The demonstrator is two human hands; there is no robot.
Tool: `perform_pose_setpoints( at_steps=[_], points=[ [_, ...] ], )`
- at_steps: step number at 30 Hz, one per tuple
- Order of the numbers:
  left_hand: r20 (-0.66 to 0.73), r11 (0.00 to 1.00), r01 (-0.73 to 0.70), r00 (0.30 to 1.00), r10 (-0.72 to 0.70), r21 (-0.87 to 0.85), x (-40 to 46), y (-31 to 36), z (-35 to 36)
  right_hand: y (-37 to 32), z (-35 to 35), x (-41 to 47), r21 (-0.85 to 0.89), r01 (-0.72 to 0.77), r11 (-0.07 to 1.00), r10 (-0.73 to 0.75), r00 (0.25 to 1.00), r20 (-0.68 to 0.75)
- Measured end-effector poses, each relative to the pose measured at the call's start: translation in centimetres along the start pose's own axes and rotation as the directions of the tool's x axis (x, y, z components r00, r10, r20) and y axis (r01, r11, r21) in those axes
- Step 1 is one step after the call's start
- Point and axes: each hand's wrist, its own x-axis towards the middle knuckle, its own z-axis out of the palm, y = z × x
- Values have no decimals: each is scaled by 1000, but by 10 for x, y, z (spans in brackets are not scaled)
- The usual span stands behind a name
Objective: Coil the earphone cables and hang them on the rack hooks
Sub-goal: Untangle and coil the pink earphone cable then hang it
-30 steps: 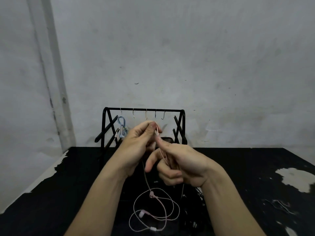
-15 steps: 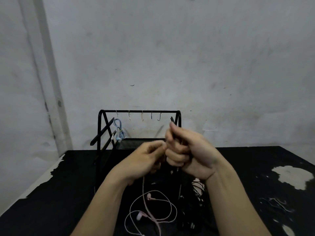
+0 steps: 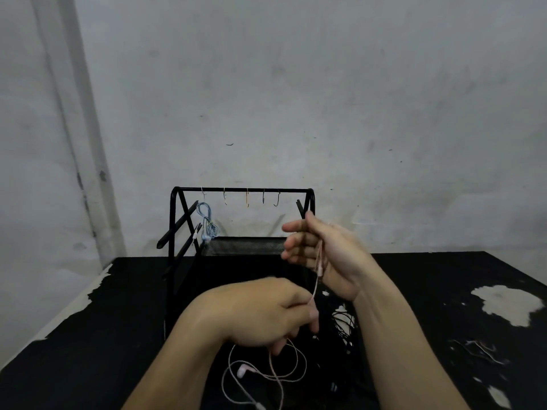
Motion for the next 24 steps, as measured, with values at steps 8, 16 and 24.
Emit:
perform_pose_setpoints(
  at_steps=[8,16,24],
  points=[
    [-397,950,-249,904,159,-186,-24,-12,-32,16,11,-2,-276,-46,960,109,970,218],
    [-692,855,-423,714,110,-300,-12,-26,-34,20,21,-7,-311,-82,947,197,912,360],
    [-671,743,-454,741,9,-492,12,-38,-23,26,18,-11,-217,-25,976,149,801,580]
  ],
)
